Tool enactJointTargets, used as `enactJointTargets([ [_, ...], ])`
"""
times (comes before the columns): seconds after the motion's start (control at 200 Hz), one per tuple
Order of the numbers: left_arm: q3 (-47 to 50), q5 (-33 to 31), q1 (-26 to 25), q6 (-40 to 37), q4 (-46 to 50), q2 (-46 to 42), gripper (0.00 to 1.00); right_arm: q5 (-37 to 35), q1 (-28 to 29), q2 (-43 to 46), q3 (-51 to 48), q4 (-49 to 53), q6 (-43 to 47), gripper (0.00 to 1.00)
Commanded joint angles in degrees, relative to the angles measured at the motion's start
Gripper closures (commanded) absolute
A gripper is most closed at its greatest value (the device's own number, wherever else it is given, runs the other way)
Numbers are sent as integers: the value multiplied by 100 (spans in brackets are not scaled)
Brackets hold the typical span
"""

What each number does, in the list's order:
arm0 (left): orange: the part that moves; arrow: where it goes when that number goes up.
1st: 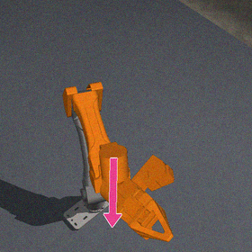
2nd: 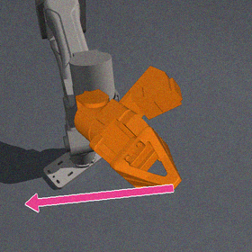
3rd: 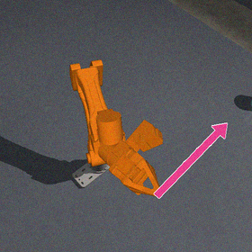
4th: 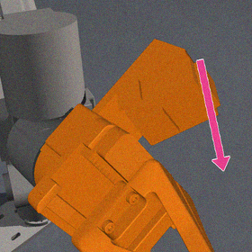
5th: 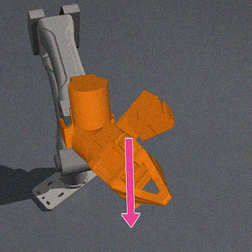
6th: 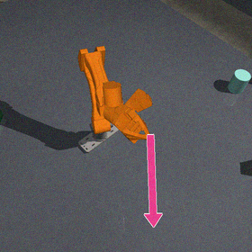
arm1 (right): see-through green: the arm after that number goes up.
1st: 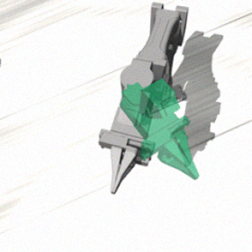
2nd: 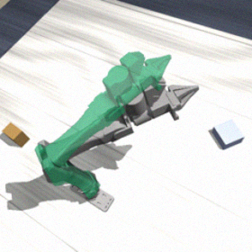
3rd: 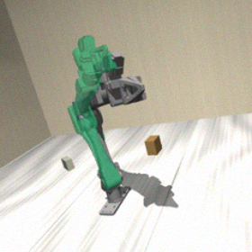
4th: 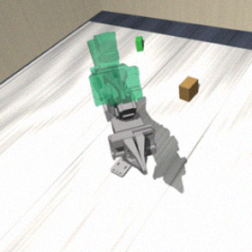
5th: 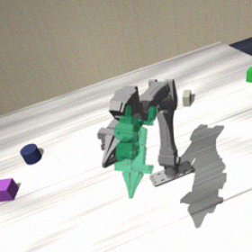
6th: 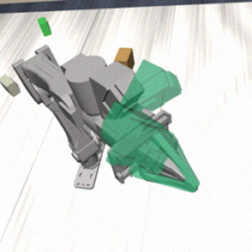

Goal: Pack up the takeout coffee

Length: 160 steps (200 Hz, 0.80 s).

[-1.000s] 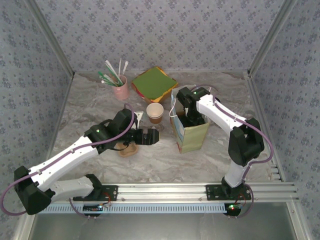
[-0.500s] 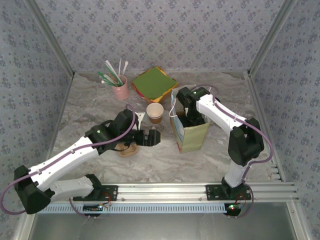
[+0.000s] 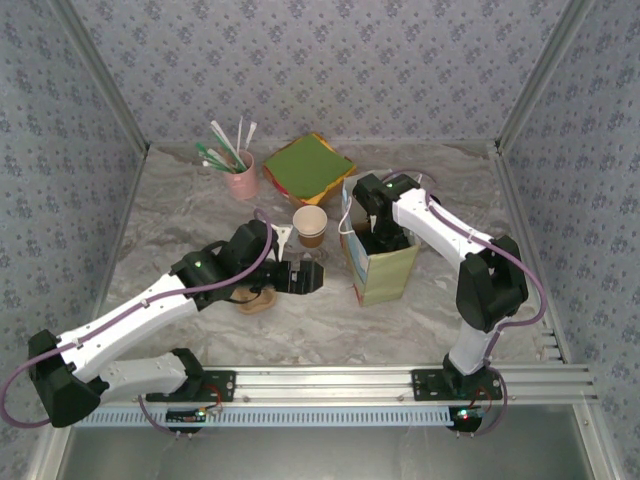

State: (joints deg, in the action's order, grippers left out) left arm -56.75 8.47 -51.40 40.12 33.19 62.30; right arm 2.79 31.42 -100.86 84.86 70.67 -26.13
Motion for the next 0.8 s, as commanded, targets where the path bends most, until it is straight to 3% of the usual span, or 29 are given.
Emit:
enactJointTargets([
  [0.0,-243,-29,-20,-74,-29,-60,0,16,32,-358,-260,-23,-15,33],
  [0.795,-265,-64,-32,-36,-6,-49,0,13,27,-312,-281,7,-2,33],
])
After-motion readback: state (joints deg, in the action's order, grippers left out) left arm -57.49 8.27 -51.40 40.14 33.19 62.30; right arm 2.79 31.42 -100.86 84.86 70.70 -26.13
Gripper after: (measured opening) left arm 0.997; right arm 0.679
